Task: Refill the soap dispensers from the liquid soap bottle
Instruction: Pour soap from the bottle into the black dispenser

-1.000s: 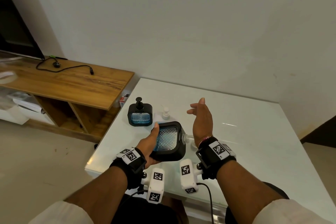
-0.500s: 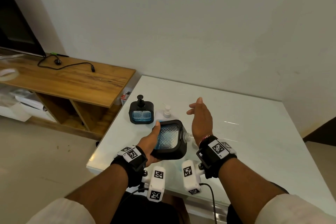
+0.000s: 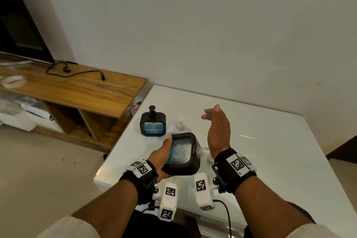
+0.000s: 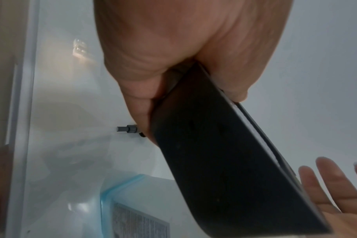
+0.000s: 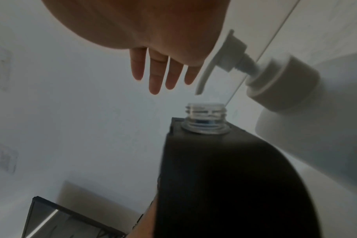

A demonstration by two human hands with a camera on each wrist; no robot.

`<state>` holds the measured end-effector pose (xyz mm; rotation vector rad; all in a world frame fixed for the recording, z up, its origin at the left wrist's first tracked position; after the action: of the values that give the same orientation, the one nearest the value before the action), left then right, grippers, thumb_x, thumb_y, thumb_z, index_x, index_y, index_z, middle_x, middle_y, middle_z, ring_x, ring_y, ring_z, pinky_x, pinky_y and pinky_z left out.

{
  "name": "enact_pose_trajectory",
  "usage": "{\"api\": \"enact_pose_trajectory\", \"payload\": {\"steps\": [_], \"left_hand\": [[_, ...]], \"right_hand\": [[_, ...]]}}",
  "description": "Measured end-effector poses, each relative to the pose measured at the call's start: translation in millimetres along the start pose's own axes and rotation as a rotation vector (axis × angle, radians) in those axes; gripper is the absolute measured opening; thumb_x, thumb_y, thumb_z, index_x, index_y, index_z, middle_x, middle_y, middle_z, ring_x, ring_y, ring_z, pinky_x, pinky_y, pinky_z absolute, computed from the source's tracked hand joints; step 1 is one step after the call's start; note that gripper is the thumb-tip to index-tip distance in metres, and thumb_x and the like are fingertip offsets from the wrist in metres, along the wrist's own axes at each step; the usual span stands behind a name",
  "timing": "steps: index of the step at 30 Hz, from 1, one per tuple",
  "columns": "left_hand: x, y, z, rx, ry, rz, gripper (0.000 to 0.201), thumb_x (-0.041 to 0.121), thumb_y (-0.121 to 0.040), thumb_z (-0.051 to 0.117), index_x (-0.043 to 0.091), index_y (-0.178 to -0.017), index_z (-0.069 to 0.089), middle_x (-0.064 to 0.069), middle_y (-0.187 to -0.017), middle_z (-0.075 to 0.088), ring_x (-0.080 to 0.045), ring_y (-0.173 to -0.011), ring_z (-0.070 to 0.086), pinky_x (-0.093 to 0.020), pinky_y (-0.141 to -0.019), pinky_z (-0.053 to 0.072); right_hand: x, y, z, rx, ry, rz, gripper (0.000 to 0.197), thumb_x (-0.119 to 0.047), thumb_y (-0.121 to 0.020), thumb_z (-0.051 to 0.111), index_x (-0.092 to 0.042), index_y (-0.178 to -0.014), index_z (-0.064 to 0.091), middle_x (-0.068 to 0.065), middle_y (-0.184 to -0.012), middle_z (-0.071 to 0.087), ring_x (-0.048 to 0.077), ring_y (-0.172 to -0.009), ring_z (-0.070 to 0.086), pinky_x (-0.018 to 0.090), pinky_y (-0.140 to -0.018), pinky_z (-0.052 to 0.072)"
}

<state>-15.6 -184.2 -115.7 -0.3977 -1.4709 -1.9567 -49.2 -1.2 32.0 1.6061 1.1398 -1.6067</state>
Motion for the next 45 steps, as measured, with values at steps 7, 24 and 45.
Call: {"api": "enact_pose_trajectory", "payload": {"steps": [7,24,45], "left_hand": [[3,3,6,0.000,0.002,0.000,0.059,0.067,-0.087,0.063,0.014,-0.113,0.062,-0.019,-0.111,0.072,-0.038,-0.100,0.070,-0.049,-0.077,0.061],[3,6,9,0.005,-0.012,0.005,0.055,0.066,-0.089,0.061,0.014,-0.106,0.062,-0.018,-0.105,0.071,-0.036,-0.094,0.069,-0.045,-0.067,0.059],[-13,2,15,0.008,0.044,-0.014,0.077,0.070,-0.084,0.065,0.009,-0.130,0.059,-0.023,-0.117,0.071,-0.041,-0.102,0.071,-0.057,-0.089,0.059]], "right_hand": [[14,3,9,-0.076,0.046,-0.014,0.045,-0.040,-0.105,0.032,-0.011,-0.096,0.064,0.008,-0.088,0.067,0.016,-0.088,0.062,0.025,-0.078,0.042],[22,4,8,-0.071,-0.065,0.169,0.066,-0.070,-0.084,0.030,-0.016,-0.096,0.066,0.005,-0.090,0.071,0.019,-0.098,0.064,0.049,-0.102,0.042],[26,1,0,-0.057,-0.114,0.192,0.059,-0.063,-0.095,0.029,-0.016,-0.097,0.066,0.003,-0.088,0.073,0.017,-0.100,0.064,0.048,-0.105,0.037]]}}
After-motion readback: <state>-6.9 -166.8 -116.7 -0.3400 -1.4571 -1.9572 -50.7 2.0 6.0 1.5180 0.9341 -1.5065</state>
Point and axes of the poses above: each hand's wrist, its own y-axis away from the middle knuckle, its own z-axis out of the palm, x = y × z, the point moved 9 cm from there along -y, towards the middle knuckle
